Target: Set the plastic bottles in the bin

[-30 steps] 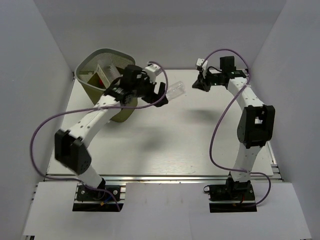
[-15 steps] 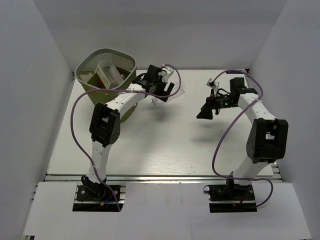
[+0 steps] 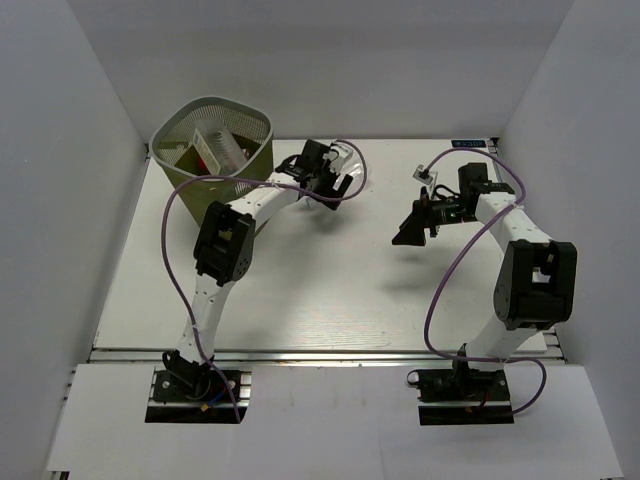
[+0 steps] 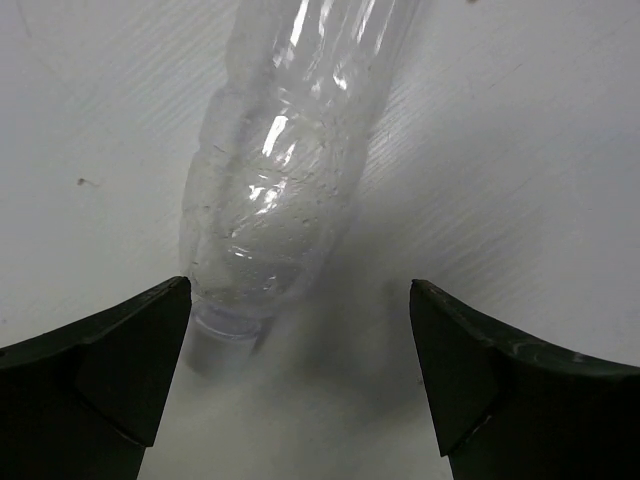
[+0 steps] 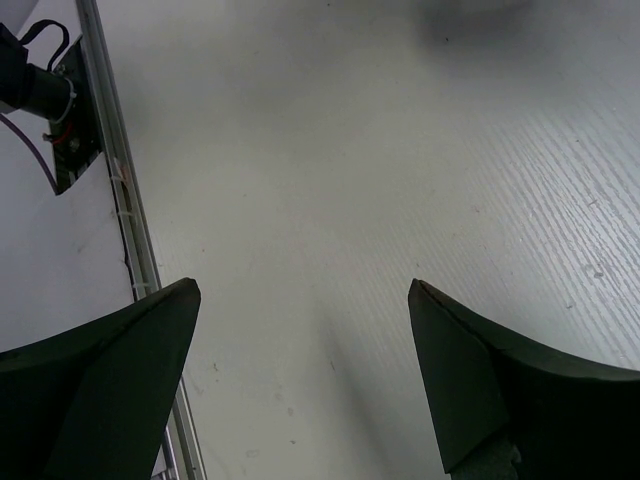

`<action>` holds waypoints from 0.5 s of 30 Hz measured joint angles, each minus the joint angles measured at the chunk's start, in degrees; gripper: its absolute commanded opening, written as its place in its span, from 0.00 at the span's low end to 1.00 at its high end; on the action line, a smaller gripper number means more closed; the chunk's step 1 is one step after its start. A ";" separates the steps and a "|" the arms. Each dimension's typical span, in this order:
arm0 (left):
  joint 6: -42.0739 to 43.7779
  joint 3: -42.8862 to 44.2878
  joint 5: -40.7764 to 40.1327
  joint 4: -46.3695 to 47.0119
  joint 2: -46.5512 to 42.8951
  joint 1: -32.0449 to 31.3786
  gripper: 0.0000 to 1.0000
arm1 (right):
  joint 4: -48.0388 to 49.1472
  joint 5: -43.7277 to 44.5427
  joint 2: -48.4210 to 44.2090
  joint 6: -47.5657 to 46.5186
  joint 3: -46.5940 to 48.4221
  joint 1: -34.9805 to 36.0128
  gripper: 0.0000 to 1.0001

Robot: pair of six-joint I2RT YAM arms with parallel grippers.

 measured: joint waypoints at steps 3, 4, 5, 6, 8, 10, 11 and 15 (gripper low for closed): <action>0.11 0.00 0.11 -0.20 2.34 0.00 1.00 | 0.00 -0.20 -0.09 0.31 0.00 0.00 0.90; 0.13 0.00 -0.07 -0.26 2.71 0.00 1.00 | 0.07 -0.28 -0.22 0.48 -0.02 0.00 0.90; 0.07 0.00 -0.37 -0.24 3.06 0.00 1.00 | 0.13 -0.46 -0.42 0.70 -0.09 -0.02 0.90; -0.11 0.00 -0.68 -0.13 3.26 0.00 1.00 | 0.39 -0.63 -0.81 1.11 -0.37 -0.02 0.90; -0.33 0.00 -1.44 -0.02 3.54 0.00 1.00 | 0.59 -0.98 -1.68 1.64 -1.25 -0.02 0.90; -0.72 0.02 -1.88 -0.02 3.67 0.00 0.97 | 0.74 -1.31 -2.40 2.03 -2.23 -0.02 0.90; -0.87 0.02 -2.08 0.04 3.67 0.00 0.97 | 1.01 -1.49 -2.75 2.27 -2.82 -0.02 0.90; -1.70 0.22 -2.75 0.83 4.28 -0.13 0.86 | 1.77 -1.97 -3.72 3.08 -4.63 0.00 0.90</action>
